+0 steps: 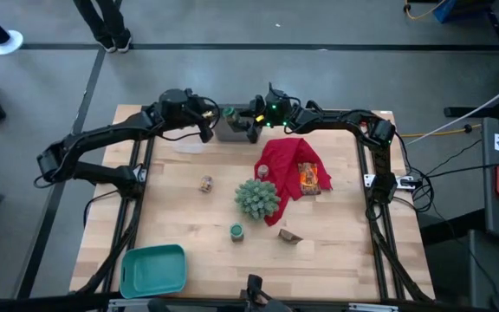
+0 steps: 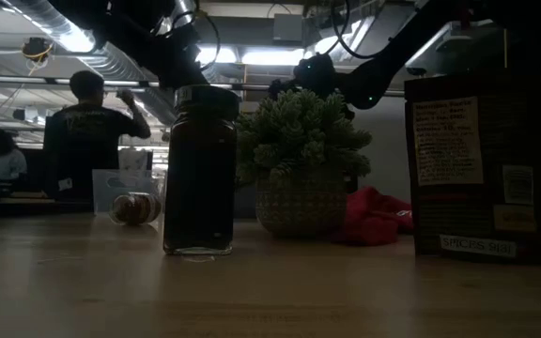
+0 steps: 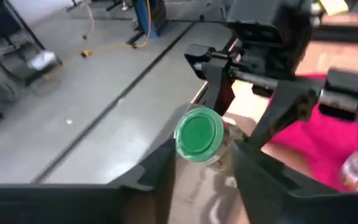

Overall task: Sort spices by type
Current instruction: Put the top green spice bottle into the black bin

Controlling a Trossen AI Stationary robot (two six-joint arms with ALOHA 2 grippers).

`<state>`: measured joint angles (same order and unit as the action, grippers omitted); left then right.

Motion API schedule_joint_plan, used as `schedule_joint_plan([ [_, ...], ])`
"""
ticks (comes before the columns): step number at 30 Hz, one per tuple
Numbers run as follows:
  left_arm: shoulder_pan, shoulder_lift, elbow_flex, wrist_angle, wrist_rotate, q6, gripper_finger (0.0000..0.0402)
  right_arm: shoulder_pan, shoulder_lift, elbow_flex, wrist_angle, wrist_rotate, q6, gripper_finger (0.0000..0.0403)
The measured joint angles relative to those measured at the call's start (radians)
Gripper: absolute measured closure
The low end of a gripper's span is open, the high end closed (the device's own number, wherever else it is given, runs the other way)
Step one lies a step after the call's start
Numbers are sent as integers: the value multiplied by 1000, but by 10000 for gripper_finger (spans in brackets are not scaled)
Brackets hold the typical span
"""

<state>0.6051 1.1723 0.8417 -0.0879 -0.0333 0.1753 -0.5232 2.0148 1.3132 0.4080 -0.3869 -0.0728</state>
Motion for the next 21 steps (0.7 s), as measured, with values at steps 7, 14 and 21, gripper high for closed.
schedule_joint_plan([
  [7,0,98,0,-4,79,-64,185,-1,0,0,0,-85,-57,187],
  [14,-3,170,0,29,93,18,180,-1,0,0,-3,-170,-83,187],
  [21,-1,196,-1,84,167,121,180,-1,0,0,-23,-182,-118,187],
])
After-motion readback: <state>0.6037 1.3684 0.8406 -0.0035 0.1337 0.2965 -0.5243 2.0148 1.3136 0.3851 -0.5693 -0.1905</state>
